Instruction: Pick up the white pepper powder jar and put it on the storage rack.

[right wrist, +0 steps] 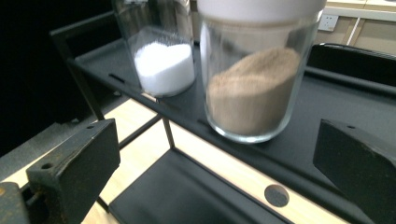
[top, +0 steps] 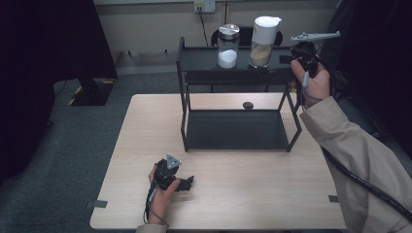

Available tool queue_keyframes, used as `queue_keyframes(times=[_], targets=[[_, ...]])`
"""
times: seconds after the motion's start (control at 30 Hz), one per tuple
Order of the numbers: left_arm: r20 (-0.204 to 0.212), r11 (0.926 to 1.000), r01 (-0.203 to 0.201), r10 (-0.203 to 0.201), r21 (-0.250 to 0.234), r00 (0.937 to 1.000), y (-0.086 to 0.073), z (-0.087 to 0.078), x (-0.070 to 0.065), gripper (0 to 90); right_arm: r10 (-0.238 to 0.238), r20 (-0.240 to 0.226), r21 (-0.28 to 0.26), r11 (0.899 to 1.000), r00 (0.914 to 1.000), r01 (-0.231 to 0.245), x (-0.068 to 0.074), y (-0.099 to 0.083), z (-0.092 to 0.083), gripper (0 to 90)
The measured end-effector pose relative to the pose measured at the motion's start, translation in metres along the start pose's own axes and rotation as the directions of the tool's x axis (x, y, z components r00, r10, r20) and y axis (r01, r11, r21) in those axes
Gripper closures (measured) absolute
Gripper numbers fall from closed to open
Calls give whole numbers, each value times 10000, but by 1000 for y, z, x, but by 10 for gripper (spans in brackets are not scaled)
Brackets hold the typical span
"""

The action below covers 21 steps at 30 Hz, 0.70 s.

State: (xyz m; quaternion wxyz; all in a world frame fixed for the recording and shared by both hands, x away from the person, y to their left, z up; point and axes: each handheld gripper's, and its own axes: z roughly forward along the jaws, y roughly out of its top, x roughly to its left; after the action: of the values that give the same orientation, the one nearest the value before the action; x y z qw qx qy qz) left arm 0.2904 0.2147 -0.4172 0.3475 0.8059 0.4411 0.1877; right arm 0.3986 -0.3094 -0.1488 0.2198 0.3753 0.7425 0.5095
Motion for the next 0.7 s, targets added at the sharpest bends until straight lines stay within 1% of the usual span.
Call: queue_keyframes(times=[0.27, 0.37, 0.6, 0.7], targets=[[-7, 10000, 8, -8, -19, 10000, 0, 0, 0, 0, -89, -169, -30, 10000, 9998, 88, 1, -17, -8, 0], [-8, 10000, 7, -7, -20, 10000, 0, 0, 0, 0, -127, -326, -53, 9999, 9994, 125, 2, -24, -9, 0], [-7, 10000, 8, -8, -21, 10000, 0, 0, 0, 0, -248, -559, 39, 9997, 9981, 250, 5, -39, -6, 0], [-8, 10000, 14, -14, -20, 10000, 0, 0, 0, 0, -194, -698, 63, 9998, 9974, 199, 4, -47, -5, 0]])
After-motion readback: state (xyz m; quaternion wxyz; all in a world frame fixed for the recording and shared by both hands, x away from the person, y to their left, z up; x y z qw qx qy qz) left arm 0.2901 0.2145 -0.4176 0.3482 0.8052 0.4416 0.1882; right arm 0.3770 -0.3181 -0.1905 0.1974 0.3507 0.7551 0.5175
